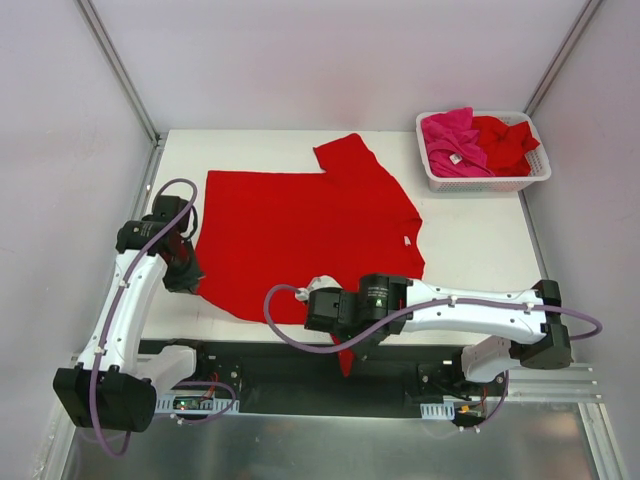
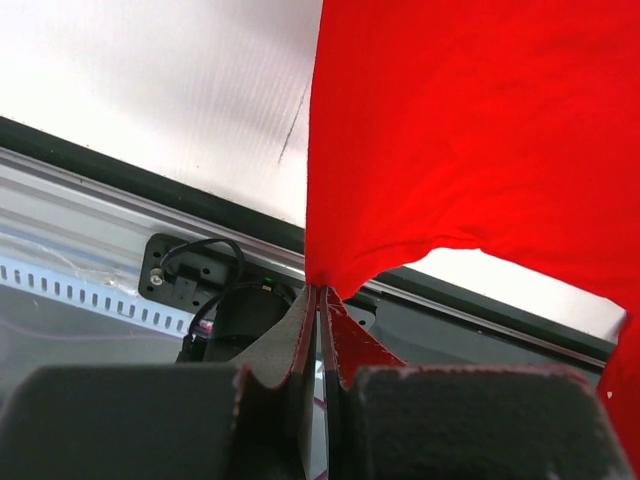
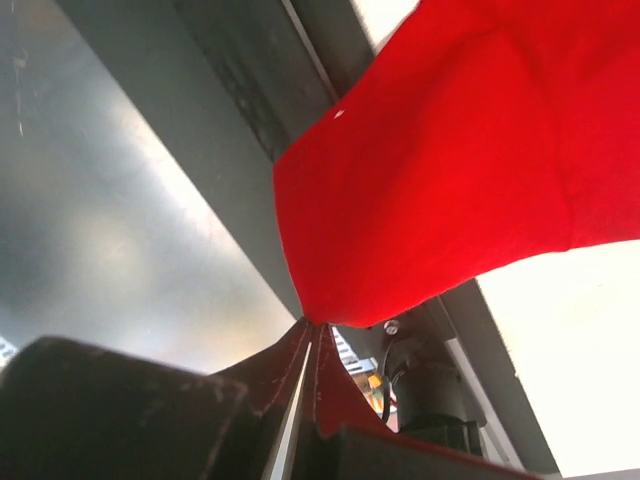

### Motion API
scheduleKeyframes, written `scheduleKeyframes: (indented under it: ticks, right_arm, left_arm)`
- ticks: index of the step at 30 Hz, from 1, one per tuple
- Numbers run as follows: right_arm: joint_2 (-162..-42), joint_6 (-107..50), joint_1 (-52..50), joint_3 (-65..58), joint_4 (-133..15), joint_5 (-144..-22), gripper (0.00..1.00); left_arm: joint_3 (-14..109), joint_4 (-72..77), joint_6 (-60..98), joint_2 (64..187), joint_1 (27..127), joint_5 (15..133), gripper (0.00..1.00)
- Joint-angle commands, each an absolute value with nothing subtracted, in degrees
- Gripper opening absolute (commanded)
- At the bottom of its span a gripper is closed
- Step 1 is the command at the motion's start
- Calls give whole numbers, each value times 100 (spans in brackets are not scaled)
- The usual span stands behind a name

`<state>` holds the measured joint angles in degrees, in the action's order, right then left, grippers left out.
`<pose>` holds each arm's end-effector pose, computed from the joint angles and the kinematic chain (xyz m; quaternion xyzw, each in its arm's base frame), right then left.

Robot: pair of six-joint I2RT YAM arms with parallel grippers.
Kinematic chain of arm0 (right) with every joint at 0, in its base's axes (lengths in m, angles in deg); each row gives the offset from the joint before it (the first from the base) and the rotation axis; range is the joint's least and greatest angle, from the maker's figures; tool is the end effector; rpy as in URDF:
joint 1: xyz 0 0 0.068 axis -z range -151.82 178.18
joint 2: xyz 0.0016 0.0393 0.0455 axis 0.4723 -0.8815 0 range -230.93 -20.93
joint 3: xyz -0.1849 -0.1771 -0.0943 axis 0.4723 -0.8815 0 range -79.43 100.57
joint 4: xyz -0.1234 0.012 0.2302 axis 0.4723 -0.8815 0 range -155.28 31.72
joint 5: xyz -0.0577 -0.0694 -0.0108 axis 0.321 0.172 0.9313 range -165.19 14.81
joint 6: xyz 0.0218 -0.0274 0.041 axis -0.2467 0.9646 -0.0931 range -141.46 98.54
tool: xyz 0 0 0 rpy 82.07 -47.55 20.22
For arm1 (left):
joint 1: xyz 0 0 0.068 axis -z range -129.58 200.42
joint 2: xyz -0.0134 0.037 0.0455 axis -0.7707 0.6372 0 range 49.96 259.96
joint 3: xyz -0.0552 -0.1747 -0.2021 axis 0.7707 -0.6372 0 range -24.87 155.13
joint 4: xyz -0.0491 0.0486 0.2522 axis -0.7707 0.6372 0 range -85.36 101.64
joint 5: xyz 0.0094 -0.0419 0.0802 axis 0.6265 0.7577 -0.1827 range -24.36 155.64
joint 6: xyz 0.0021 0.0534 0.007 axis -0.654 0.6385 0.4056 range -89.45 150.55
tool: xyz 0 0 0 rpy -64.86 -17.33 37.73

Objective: Fold and stack the t-shirts

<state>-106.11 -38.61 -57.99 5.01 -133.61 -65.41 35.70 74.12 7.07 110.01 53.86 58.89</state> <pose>0.0240 0.2689 0.3276 -0.5519 0.8208 0.0423 0.1413 0.1719 -0.0061 0.3024 -0.1813 0.9646 0.0138 0.1908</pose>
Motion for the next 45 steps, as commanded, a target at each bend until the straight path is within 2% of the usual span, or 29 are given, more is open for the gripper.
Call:
scheduleKeyframes:
  ticks: [1,11,21,45]
  right_arm:
    - [-10469,-4010,-5672,828,-15329,-6034,1]
    - [-10328,-4089,-5479,933,-15329,-5920,1]
    - [-9862,-4089,-4987,1144,-15329,-5297,1]
    - [-9669,-2498,-3027,1241,-15320,-4838,1]
  left_arm:
    - [3700,7619,621,11051,5437,5658,0]
    - [3384,7382,664,11253,5437,5676,0]
    - [3393,7302,761,11877,5446,5764,0]
    - [3911,7566,709,11895,5437,4771,0]
